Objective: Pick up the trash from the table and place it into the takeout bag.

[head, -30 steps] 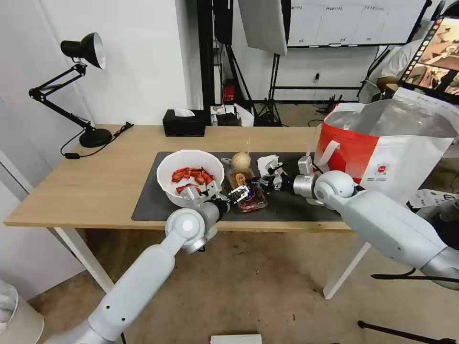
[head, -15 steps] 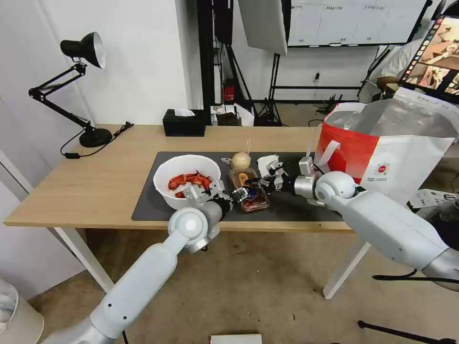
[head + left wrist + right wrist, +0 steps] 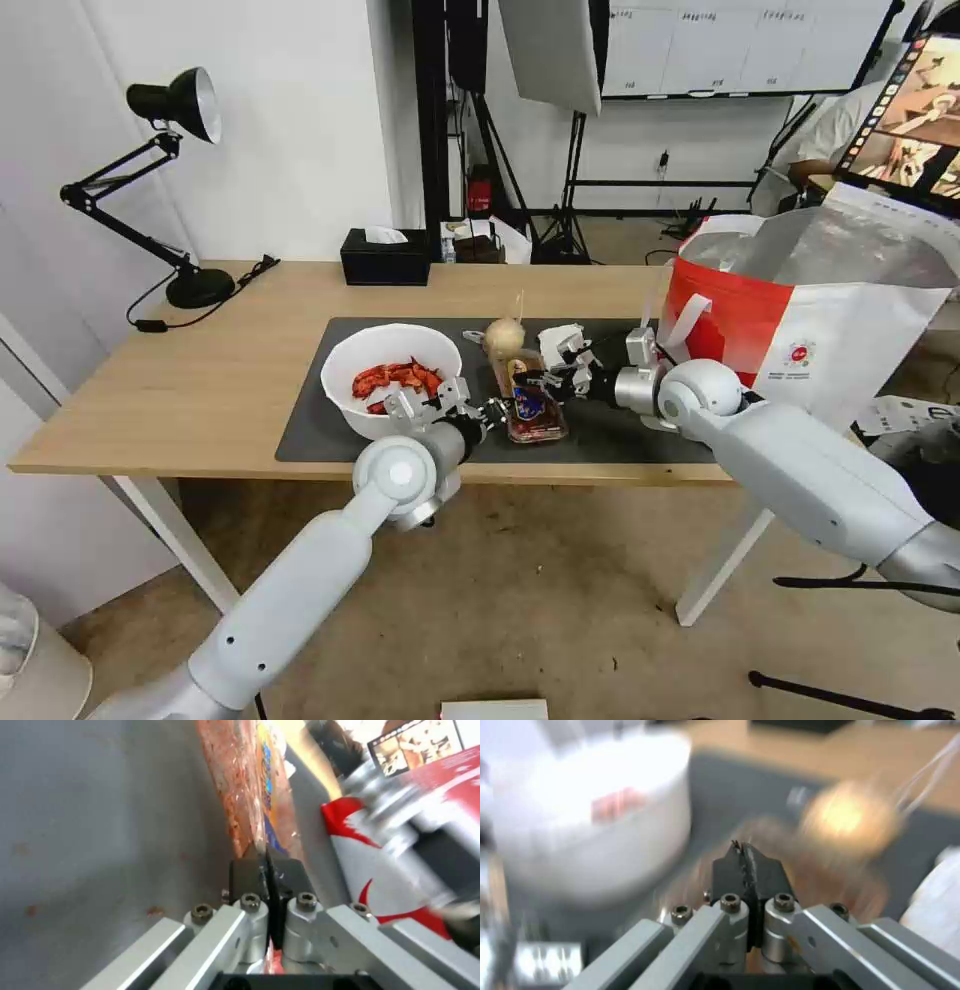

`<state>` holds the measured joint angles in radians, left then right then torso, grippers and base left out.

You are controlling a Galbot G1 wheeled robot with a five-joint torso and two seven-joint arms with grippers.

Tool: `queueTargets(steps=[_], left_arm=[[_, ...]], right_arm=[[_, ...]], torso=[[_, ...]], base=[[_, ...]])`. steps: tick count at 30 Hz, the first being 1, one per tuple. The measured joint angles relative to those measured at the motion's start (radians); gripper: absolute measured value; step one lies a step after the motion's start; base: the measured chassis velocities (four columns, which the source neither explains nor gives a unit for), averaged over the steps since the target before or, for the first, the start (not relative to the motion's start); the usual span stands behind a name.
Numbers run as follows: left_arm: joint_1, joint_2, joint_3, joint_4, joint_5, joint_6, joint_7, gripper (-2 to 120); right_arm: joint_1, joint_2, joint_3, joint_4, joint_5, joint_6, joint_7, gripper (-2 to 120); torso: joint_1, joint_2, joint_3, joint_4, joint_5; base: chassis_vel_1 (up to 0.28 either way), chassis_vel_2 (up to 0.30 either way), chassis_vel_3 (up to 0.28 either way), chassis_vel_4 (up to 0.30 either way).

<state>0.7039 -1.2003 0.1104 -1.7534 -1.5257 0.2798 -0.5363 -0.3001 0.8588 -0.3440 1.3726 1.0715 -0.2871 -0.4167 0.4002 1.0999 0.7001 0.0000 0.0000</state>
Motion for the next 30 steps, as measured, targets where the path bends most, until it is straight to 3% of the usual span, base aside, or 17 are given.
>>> queueTargets(steps=[3,6,12,15,20,23,25,30], left_arm=[[-0.001,0.014,-0.023,-0.047,0.011,-0.008,0.006,0],[-0.002,0.03,-0.039,-0.084,0.031,-0.014,0.013,0],[-0.015,0.095,-0.081,-0.144,0.096,-0.031,0.063,0],[-0.064,0.148,-0.114,-0.152,0.112,-0.056,0.094,0],[-0.171,0.19,-0.11,-0.153,0.117,-0.082,0.129,0],[-0.32,0.178,-0.047,-0.128,0.13,-0.097,0.149,0],[-0.357,0.166,-0.021,-0.112,0.132,-0.099,0.152,0],[-0.549,0.054,0.134,0.015,0.159,-0.117,0.166,0]], right_arm=[[-0.056,-0.013,0.112,0.112,0.188,0.056,0.186,0],[-0.102,-0.037,0.163,0.181,0.2,0.091,0.253,8],[-0.27,-0.104,0.302,0.344,0.119,0.144,0.342,26],[-0.466,-0.134,0.418,0.444,0.017,0.166,0.366,41],[-0.625,-0.141,0.505,0.525,-0.104,0.186,0.374,57],[-0.744,-0.123,0.571,0.587,-0.211,0.201,0.403,71],[-0.777,-0.115,0.586,0.6,-0.238,0.202,0.41,75],[-0.91,-0.086,0.655,0.653,-0.343,0.201,0.437,94]], torso=[[0.0,0.0,0.0,0.0003,-0.0001],[0.0,0.0,0.0,0.0002,-0.0002],[0.0,0.0,0.0,-0.0002,0.0],[0.0,0.0,0.0,0.0002,-0.0001],[0.0,0.0,0.0,-0.0003,0.0002],[0.0,0.0,0.0,0.0004,0.0],[0.0,0.0,0.0,0.0003,0.0005],[0.0,0.0,0.0,-0.0004,0.0003]], base=[[0.0,0.0,0.0,0.0],[0.0,0.0,0.0,0.0],[0.0,0.0,0.0,0.0],[0.0,0.0,0.0,0.0],[0.0,0.0,0.0,0.0],[0.0,0.0,0.0,0.0],[0.0,0.0,0.0,0.0],[0.0,0.0,0.0,0.0]])
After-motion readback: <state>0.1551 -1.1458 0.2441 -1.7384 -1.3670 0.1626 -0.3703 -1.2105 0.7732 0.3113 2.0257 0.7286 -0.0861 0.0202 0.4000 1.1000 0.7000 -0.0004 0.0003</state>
